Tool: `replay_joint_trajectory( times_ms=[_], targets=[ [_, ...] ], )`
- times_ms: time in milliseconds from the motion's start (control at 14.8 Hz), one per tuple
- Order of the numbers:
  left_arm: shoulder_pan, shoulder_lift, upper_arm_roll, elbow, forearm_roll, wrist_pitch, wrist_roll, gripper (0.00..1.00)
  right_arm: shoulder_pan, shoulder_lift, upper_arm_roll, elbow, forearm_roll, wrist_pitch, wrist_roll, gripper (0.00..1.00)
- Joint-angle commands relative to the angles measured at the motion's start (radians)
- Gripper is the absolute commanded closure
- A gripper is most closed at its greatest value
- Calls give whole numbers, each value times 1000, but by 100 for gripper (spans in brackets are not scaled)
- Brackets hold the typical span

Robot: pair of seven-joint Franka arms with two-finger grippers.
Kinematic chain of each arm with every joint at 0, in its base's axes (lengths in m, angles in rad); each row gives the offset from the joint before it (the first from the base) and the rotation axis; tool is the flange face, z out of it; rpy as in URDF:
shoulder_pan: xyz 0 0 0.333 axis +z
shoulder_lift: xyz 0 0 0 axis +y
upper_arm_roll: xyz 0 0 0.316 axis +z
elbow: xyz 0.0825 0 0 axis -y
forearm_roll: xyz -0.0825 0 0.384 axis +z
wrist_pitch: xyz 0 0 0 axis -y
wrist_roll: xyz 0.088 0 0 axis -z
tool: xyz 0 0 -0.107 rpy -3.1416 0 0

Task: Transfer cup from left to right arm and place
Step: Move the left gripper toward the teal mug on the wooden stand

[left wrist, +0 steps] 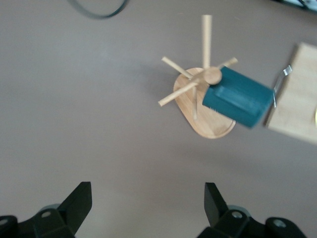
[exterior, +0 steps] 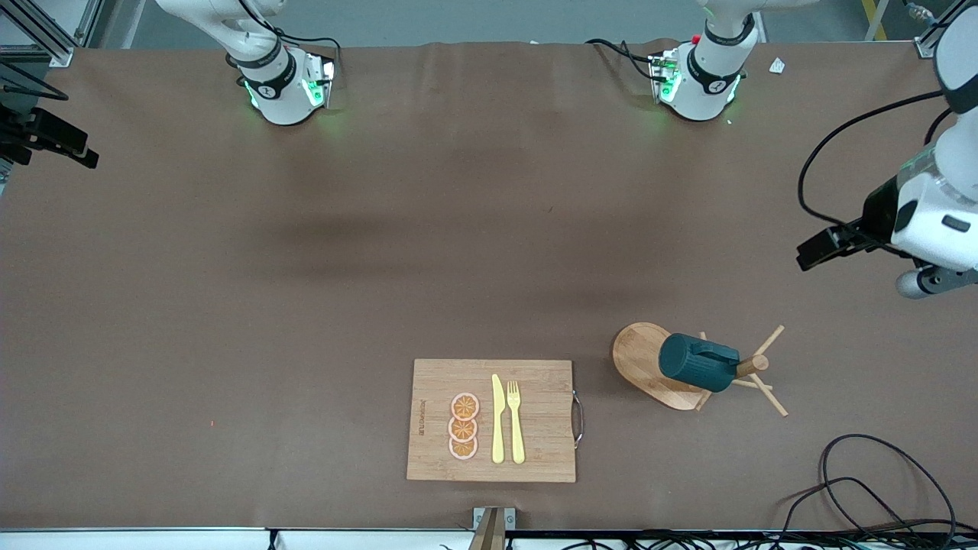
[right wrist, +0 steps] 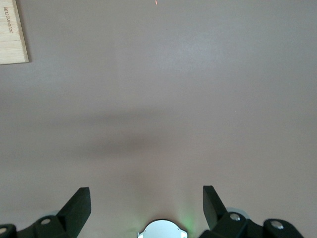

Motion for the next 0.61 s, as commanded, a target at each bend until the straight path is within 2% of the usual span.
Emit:
replay_joint_trajectory(
  times_ms=[0,270,541],
  targets=[
    [-22,47,-9,19,6,-2,-289,0,5,-15,-3,-14,4,-1,-8,0],
    [-47,99,-9,22,-28,80,-630,0,5,-15,-3,-14,4,-1,-8,0],
    [-47,148,-9,23,-60,205,-784,0,5,-15,-3,-14,4,-1,-8,0]
  ],
)
